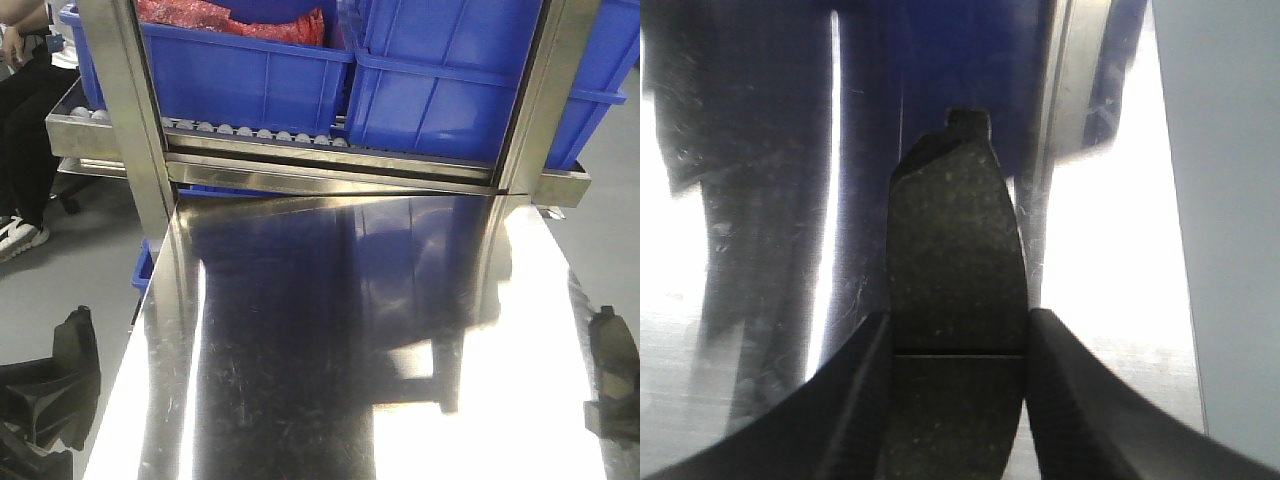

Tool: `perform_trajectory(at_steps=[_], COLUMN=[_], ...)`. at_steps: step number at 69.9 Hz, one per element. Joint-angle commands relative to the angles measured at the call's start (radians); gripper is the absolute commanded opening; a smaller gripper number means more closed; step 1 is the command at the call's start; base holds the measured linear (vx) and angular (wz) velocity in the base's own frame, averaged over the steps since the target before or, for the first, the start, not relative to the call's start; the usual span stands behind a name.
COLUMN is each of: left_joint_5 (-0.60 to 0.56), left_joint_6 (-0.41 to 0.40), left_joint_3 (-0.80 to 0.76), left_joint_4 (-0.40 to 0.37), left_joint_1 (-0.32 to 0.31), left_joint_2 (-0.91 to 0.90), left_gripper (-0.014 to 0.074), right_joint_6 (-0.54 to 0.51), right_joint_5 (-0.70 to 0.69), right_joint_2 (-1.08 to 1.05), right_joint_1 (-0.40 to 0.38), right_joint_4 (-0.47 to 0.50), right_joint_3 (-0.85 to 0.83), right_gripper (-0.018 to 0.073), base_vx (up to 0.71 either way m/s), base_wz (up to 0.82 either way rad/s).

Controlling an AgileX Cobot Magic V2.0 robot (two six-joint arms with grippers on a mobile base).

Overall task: Move and align brake pads A on conveyor
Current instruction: 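Lift the grasped pad with the right gripper off the table, then back the base away from the table and turn toward the aisle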

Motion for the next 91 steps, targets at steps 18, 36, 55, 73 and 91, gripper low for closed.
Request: perform_trajectory(at_steps=[18, 36, 55, 73, 91], left_joint_5=[-0.086, -0.086, -0.086, -0.086, -0.086], left_joint_6=[-0.004, -0.004, -0.004, -0.004, -0.004], left_joint_3=[-0.029, -0.029, -0.029, -0.029, -0.029], left_joint_4=[0.004, 0.004, 0.004, 0.004, 0.004], left_joint_1=[-0.006, -0.006, -0.006, -0.006, -0.006], left_joint_2=[-0.004, -0.004, -0.004, -0.004, -0.004], left_gripper=[0.0138, 0.0138, 0.0138, 0.0138, 0.0138], right_joint_6=[-0.011, -0.011, -0.011, -0.011, -0.011], right_joint_5=[-0.130, -0.130, -0.127, -0.127, -0.127], right_joint_2=[-0.136, -0.135, -0.135, -0.135, -0.135], right_joint_1=[-0.005, -0.005, -0.005, -0.005, -0.005], right_joint_4=[-0.005, -0.005, -0.005, -0.005, -0.005], right_joint_3=[0.020, 0.020, 0.020, 0.020, 0.020], right_gripper=[0.0041, 0.0044, 0.0044, 0.0044, 0.0044], base_vx=[0.00, 0.00, 0.00, 0.00, 0.00], base_wz=[0.00, 0.00, 0.00, 0.00, 0.00])
